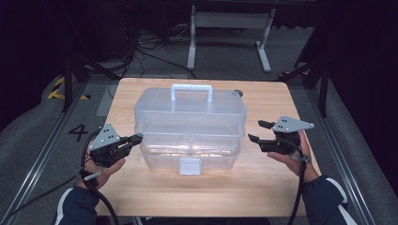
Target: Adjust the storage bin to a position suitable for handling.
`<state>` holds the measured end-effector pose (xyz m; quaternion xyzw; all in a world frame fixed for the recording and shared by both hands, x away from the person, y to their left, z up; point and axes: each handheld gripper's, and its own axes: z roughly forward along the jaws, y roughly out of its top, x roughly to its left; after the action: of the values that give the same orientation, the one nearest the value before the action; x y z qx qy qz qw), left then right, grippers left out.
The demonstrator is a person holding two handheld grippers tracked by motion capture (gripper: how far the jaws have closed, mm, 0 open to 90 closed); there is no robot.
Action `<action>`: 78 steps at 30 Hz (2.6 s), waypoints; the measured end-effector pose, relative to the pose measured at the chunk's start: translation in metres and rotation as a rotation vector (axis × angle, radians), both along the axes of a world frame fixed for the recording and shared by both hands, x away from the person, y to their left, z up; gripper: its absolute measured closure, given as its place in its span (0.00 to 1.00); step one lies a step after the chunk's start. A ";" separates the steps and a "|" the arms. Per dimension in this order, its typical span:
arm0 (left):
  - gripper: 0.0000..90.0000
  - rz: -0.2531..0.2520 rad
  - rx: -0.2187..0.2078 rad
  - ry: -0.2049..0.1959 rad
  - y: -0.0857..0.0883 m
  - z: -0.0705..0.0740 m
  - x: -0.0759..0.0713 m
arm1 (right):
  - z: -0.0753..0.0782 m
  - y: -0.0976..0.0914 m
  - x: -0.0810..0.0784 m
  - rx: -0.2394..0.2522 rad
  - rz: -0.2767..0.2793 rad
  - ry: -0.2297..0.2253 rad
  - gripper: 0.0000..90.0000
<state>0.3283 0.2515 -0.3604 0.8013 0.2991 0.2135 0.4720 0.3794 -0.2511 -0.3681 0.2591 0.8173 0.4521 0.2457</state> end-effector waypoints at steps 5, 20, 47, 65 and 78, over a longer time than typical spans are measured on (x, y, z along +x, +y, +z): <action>0.96 -0.001 0.002 -0.009 0.000 0.003 0.001 | -0.006 0.011 0.001 0.020 0.004 -0.018 0.41; 0.95 0.011 -0.009 -0.022 0.001 0.003 0.005 | -0.005 0.020 0.003 0.114 -0.043 -0.098 0.40; 0.51 0.223 0.185 0.083 0.044 -0.059 -0.015 | 0.011 0.032 0.004 0.166 -0.043 -0.212 0.63; 0.38 0.200 0.160 0.236 0.059 -0.105 -0.014 | 0.029 0.048 0.012 0.216 -0.158 -0.305 0.75; 0.31 0.168 0.144 0.306 0.055 -0.119 -0.010 | 0.042 0.062 0.024 0.187 -0.284 -0.364 0.82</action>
<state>0.3188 0.3069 -0.4792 0.8283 0.4173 0.1487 0.3431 0.4036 -0.1893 -0.3265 0.3072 0.6695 0.5262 0.4249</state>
